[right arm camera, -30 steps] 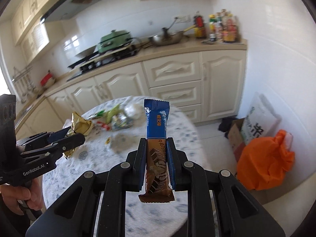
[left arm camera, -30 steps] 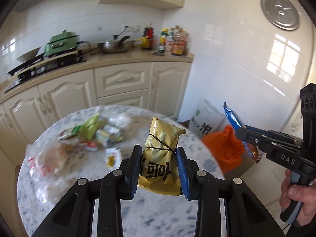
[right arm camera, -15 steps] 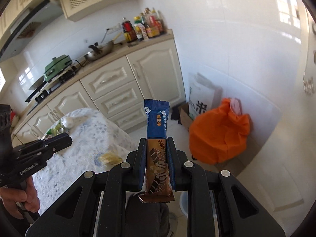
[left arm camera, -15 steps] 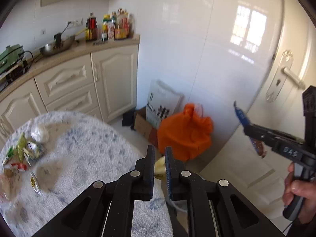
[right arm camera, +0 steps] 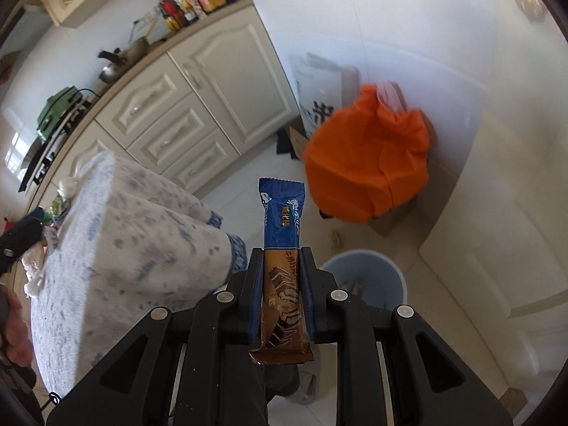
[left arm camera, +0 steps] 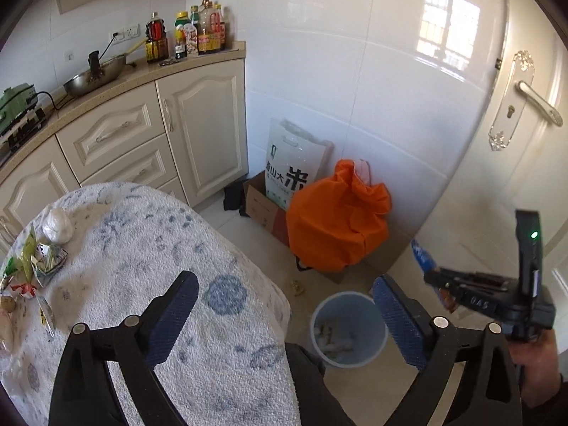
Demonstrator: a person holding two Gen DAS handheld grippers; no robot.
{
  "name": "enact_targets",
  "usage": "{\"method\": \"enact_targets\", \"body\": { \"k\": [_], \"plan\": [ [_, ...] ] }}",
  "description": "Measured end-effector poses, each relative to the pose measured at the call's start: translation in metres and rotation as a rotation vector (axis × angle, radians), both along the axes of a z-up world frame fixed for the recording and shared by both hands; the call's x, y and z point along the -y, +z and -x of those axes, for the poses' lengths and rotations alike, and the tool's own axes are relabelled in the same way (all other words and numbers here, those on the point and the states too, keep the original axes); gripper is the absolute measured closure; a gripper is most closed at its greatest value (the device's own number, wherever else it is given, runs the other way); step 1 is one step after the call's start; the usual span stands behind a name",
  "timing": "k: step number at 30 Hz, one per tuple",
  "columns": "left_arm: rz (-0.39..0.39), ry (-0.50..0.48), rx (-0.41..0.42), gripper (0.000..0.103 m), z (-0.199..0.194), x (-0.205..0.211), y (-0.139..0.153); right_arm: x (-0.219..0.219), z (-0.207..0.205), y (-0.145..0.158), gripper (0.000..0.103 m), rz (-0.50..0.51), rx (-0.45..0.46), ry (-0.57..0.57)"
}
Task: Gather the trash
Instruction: 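Carry the yellow packet and snack bar in both grippers to the blue bin, then open both grippers over the blue bin to drop the items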
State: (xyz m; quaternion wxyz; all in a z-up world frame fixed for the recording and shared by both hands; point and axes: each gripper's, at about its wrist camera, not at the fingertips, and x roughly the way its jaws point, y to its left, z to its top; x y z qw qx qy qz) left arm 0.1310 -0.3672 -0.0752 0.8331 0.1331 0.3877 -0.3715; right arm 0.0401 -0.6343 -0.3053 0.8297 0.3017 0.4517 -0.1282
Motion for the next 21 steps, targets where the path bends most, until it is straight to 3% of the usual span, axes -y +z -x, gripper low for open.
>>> {"method": "enact_targets", "body": {
  "k": [13,14,17,21],
  "plan": [
    [-0.026,-0.062,-0.025,0.003,0.000,0.036,-0.013,0.030,0.003,-0.094,0.081,-0.103,-0.136,-0.096],
    [-0.029,-0.065,-0.028,0.003,0.000,0.038,-0.015,0.032,0.003,-0.100,0.076,-0.105,-0.151,-0.107],
    [-0.028,-0.065,-0.031,0.003,-0.001,0.039,-0.016,0.037,0.003,-0.117,0.042,-0.121,-0.200,-0.140],
    [-0.012,-0.031,-0.044,0.003,-0.009,0.025,-0.014,0.036,0.006,-0.115,0.014,-0.118,-0.204,-0.167]
  ]
}}
